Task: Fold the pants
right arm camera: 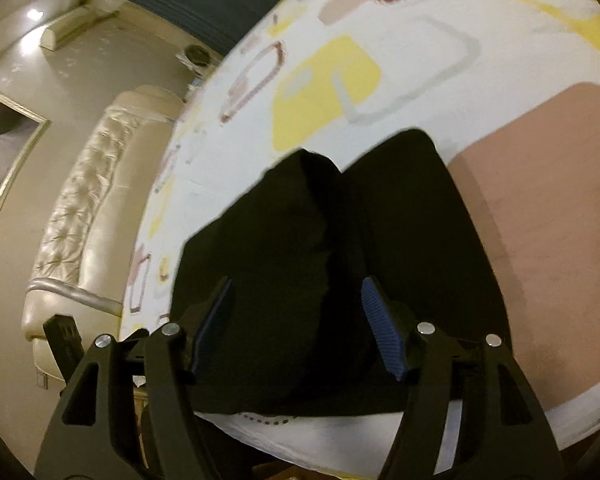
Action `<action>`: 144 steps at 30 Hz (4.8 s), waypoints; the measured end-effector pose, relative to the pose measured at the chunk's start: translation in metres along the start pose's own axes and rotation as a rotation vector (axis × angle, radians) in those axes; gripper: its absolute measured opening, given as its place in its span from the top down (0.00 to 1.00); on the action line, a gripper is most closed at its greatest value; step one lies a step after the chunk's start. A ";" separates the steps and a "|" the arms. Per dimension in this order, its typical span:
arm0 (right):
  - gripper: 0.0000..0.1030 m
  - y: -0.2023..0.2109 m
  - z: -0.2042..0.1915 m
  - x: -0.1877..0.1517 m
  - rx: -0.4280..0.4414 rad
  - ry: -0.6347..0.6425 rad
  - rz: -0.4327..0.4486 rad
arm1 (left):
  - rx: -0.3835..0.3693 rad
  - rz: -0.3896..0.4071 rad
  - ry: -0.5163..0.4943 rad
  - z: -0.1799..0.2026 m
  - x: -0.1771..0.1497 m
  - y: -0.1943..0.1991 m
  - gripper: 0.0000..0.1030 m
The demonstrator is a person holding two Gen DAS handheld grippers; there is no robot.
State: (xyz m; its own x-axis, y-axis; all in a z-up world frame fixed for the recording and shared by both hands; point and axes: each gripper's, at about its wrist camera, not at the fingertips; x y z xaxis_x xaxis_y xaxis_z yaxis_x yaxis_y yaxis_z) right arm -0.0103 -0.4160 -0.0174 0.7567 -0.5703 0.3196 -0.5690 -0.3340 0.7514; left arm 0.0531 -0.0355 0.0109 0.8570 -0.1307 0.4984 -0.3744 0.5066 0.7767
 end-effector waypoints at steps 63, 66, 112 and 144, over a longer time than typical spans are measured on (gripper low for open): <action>0.27 0.023 0.086 -0.020 0.079 -0.139 -0.063 | -0.423 -0.179 0.175 0.012 -0.037 -0.057 0.20; 0.23 0.017 0.080 -0.021 0.078 -0.106 -0.063 | -0.452 -0.182 0.176 0.020 -0.035 -0.067 0.20; 0.65 -0.048 -0.012 -0.041 0.152 0.062 -0.168 | -0.188 -0.139 0.021 -0.025 -0.024 -0.018 0.63; 0.31 -0.084 -0.007 0.049 0.231 -0.006 -0.106 | -0.392 -0.136 0.086 -0.080 0.056 -0.069 0.21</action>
State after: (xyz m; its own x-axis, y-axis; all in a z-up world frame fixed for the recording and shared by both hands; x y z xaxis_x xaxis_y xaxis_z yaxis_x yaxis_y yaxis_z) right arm 0.0772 -0.4105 -0.0605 0.8146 -0.5272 0.2419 -0.5454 -0.5542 0.6288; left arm 0.1554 -0.0090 -0.0453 0.9220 -0.1552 0.3548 -0.1076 0.7775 0.6196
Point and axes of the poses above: each gripper's, at about its wrist camera, not at the fingertips, and y roughly against the way its jaws point, z to its right, x to its top, and after that the axes turned 8 degrees about -x, right-handed
